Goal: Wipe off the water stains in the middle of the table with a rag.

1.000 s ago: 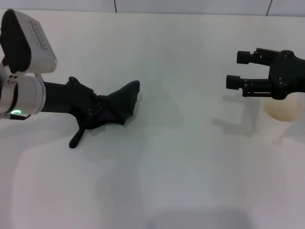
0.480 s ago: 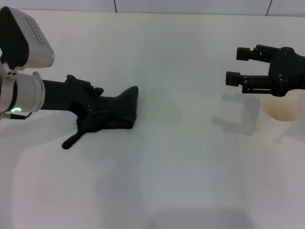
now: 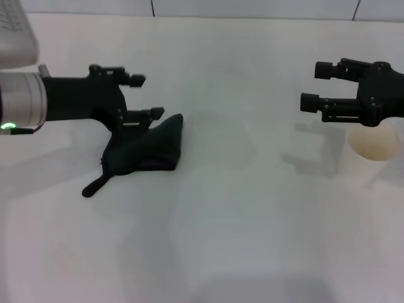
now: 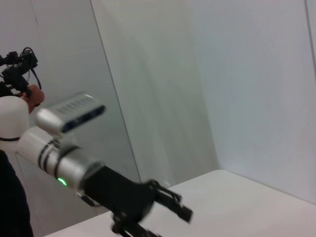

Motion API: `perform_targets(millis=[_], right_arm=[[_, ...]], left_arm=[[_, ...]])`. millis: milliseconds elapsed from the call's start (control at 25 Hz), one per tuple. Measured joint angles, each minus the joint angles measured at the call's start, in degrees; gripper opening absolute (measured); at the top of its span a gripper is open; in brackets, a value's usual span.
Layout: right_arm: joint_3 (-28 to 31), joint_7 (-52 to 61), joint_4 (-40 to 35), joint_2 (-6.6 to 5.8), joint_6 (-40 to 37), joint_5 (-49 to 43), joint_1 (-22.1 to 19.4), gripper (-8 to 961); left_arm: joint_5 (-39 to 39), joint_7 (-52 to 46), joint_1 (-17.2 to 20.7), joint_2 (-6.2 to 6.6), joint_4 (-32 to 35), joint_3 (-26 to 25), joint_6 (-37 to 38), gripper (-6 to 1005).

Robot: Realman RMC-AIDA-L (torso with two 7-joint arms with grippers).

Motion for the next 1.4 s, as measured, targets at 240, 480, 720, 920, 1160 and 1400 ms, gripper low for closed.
perform_targets(millis=[240, 480, 720, 920, 1160, 1400], right_arm=[[0.2, -0.5, 0.1, -0.03, 0.6, -0.2, -0.5, 846], [1.7, -1.6, 0.1, -0.40, 0.7, -1.3, -0.8, 846], [3.6, -4.1, 0.3, -0.48, 0.0, -3.5, -0.9, 846], [3.7, -5.1, 0.5, -0.53, -0.6, -5.2, -1.3, 846], [3.8, -5.0, 0.3, -0.63, -1.7, -7.7, -1.4, 845], [4.0, -4.8, 0.5, -0.92, -1.8, -8.1, -1.4, 845]], left_arm=[[-7.4, 7.8, 0.0, 0.22, -0.2, -8.0, 12.6, 713], [-8.6, 10.4, 1.1, 0.79, -0.1, -16.5, 24.0, 712], [-8.7, 10.6, 3.8, 1.51, -0.1, -18.5, 27.8, 704], [-8.7, 10.3, 5.3, 1.30, -0.1, -18.6, 28.3, 700], [-8.0, 9.1, 5.4, 1.42, -0.2, -18.2, 29.2, 700], [-7.4, 8.0, 5.1, 1.53, -0.3, -18.1, 29.3, 700]])
